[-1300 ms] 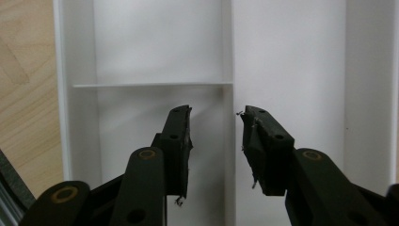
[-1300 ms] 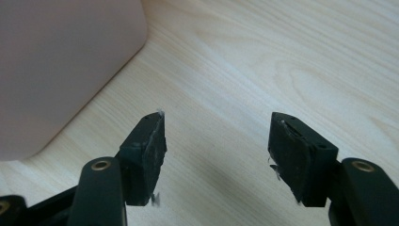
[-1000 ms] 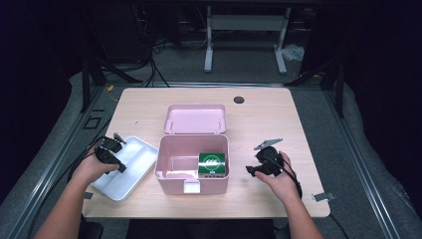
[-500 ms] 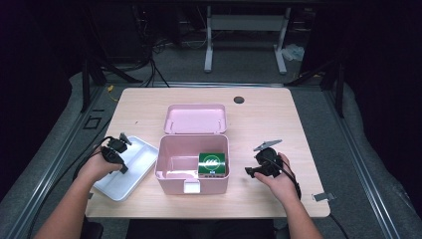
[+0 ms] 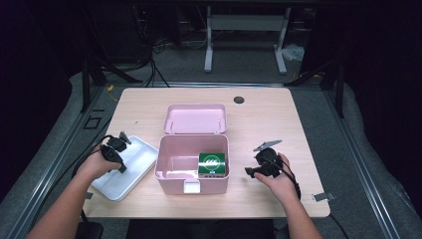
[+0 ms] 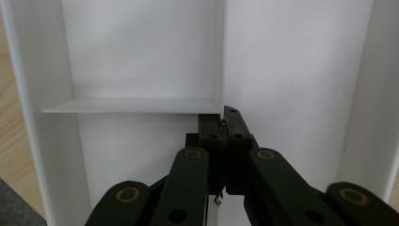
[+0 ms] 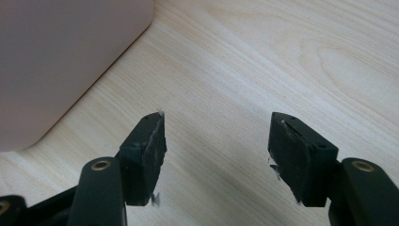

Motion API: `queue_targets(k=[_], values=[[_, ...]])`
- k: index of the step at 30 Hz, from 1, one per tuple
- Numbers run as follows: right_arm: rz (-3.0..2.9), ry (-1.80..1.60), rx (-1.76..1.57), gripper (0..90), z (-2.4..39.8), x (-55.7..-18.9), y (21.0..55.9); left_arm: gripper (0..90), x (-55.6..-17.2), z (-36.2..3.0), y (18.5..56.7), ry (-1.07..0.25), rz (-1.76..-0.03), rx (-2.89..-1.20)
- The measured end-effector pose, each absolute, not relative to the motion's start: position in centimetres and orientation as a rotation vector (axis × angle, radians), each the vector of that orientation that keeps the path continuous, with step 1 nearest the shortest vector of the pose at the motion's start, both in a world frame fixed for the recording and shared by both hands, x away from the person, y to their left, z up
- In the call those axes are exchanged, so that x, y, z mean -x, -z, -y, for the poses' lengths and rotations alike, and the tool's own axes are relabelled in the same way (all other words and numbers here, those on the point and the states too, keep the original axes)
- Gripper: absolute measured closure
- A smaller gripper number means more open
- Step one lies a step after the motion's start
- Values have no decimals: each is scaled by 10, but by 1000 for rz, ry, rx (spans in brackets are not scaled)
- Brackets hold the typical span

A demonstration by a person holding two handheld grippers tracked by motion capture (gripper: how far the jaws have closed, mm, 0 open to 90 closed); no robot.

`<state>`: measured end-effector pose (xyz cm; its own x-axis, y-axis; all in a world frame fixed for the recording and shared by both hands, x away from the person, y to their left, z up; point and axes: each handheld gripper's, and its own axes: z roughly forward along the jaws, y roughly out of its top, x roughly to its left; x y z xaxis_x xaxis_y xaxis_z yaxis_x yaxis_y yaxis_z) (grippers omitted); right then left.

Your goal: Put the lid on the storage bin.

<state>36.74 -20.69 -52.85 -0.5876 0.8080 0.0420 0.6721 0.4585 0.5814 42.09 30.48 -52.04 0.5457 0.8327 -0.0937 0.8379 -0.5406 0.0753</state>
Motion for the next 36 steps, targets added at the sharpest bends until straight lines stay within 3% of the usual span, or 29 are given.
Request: queue_targets(k=[36], values=[[-2459,-813,-1283,365,208,-367,529,894,-407,-327,443,13,-1329,-2672]])
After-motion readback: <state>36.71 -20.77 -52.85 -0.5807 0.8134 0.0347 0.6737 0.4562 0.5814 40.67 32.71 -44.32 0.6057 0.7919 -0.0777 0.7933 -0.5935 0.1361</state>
